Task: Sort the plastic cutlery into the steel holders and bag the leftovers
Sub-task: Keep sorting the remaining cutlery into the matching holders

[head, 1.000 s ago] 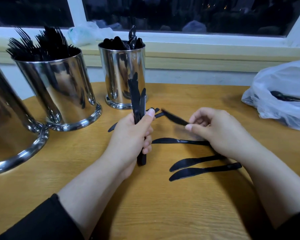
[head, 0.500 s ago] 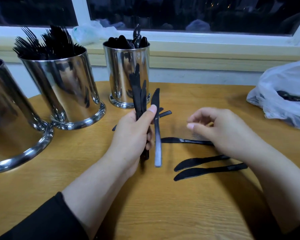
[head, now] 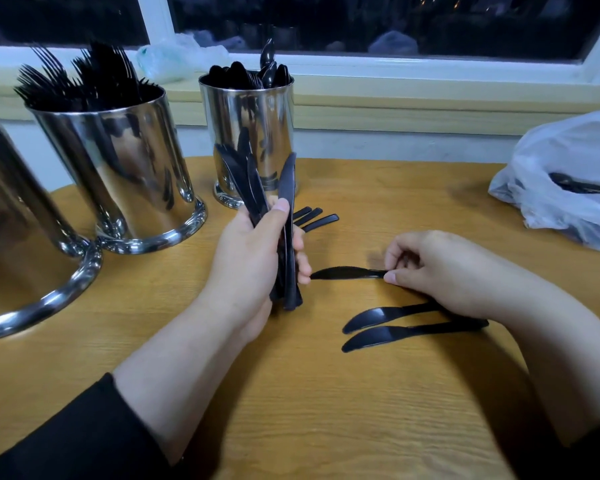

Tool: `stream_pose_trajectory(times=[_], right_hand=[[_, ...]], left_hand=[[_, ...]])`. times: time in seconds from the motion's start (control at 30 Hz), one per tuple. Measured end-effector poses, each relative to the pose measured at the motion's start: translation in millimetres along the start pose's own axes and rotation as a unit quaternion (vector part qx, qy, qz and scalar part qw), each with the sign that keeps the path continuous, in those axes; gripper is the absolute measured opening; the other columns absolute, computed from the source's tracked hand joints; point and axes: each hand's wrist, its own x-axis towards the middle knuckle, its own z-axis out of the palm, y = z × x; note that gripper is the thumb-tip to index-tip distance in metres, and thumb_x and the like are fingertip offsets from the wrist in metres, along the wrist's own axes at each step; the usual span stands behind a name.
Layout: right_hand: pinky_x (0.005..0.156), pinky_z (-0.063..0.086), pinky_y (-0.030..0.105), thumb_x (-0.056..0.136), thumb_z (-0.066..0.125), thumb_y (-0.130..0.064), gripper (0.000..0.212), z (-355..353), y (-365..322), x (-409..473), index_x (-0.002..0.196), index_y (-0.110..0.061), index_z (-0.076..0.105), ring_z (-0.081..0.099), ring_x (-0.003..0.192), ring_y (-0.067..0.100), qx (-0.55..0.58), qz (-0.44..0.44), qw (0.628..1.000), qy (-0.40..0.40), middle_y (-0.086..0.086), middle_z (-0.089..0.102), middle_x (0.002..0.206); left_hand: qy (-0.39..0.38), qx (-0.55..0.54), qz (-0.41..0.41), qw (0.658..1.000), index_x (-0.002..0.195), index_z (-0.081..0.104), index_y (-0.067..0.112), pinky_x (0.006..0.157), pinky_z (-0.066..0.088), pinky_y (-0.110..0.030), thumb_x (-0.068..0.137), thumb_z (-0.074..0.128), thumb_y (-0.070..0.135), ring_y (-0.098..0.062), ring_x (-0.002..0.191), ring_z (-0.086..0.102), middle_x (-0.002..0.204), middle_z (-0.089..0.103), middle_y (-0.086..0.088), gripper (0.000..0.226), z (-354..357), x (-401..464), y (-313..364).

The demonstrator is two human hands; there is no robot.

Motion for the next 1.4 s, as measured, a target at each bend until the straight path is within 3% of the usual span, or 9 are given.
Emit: stream_pose_trajectory(times=[0.13,0.27,0.4,0.5,0.57,0.67,0.83,1.1,1.4], right_hand=[[0.067,0.044,0.016,0.097,0.064,-0.036,0.009,-6,3,-4,0.100,-0.043,0.067,0.061,0.081,0.000,0.031,-0.016,0.999,0.007,-0.014,0.068,0.092],[0.065,0.048,0.018,0.099,0.060,-0.037,0.016,-25,10,-23,0.092,-0.047,0.071,0.063,0.067,0.004,0.095,-0.049,0.994,-0.016,-0.013,0.071,0.080],[0.078,0.048,0.020,0.095,0.063,-0.039,0.014,-28,22,-35,0.090,-0.047,0.073,0.064,0.081,0.000,0.062,-0.056,0.992,-0.092,-0.021,0.072,0.090],[0.077,0.045,0.021,0.088,0.072,-0.043,0.009,-21,27,-33,0.094,-0.049,0.070,0.059,0.082,0.003,0.045,-0.056,0.994,-0.086,-0.022,0.064,0.094],[0.077,0.039,0.017,0.079,0.075,-0.053,0.023,-22,29,-32,0.101,-0.051,0.067,0.054,0.088,-0.002,0.037,-0.059,0.995,-0.073,-0.027,0.057,0.103],[0.083,0.039,0.017,0.069,0.075,-0.066,0.045,-23,28,-35,0.111,-0.058,0.060,0.050,0.101,-0.010,0.003,-0.063,0.991,-0.119,-0.031,0.051,0.111],[0.080,0.037,0.016,0.079,0.080,-0.048,0.027,-15,22,-33,0.099,-0.052,0.062,0.048,0.098,-0.014,-0.024,-0.060,0.990,-0.123,-0.039,0.049,0.102],[0.074,0.041,0.011,0.086,0.075,-0.040,0.011,-8,13,-31,0.090,-0.039,0.065,0.051,0.086,-0.011,-0.024,-0.068,0.993,-0.098,-0.041,0.051,0.091],[0.068,0.049,0.019,0.088,0.072,-0.039,0.007,-3,5,-28,0.087,-0.039,0.065,0.057,0.076,-0.002,-0.015,-0.046,0.996,-0.075,-0.022,0.062,0.082]], left_hand=[[0.006,0.008,-0.002,1.000,0.105,0.049,0.019,0.047,0.038,-0.029,0.109,0.048,0.032,-0.020,0.049,0.043,0.065,0.051,0.000,0.014,2,1,-1],[0.017,0.007,-0.001,1.000,0.103,0.050,0.021,0.048,0.037,-0.029,0.109,0.049,0.033,-0.019,0.049,0.041,0.064,0.051,0.001,0.014,1,2,-1],[0.017,0.012,0.002,1.000,0.103,0.050,0.023,0.047,0.037,-0.029,0.108,0.049,0.034,-0.018,0.049,0.040,0.065,0.049,0.002,0.012,0,2,0],[0.016,0.020,0.003,1.000,0.101,0.049,0.023,0.048,0.036,-0.028,0.109,0.049,0.034,-0.018,0.049,0.040,0.065,0.049,0.001,0.013,1,2,-1],[0.014,0.024,0.002,1.000,0.099,0.049,0.023,0.048,0.036,-0.029,0.109,0.049,0.034,-0.018,0.049,0.040,0.066,0.049,0.001,0.014,2,2,-2],[0.015,0.021,-0.001,1.000,0.100,0.050,0.024,0.049,0.036,-0.029,0.108,0.050,0.035,-0.018,0.049,0.040,0.065,0.050,0.001,0.014,2,3,-3],[0.018,0.021,0.002,1.000,0.104,0.049,0.023,0.049,0.036,-0.029,0.108,0.050,0.036,-0.017,0.050,0.040,0.066,0.050,0.002,0.013,1,3,-2],[0.034,0.014,0.014,0.999,0.100,0.050,0.024,0.048,0.037,-0.029,0.108,0.051,0.032,-0.017,0.048,0.040,0.064,0.051,0.002,0.011,-1,6,1],[0.032,0.009,0.014,0.999,0.106,0.052,0.024,0.049,0.038,-0.029,0.108,0.050,0.034,-0.017,0.050,0.042,0.066,0.052,0.001,0.011,-2,6,1]])
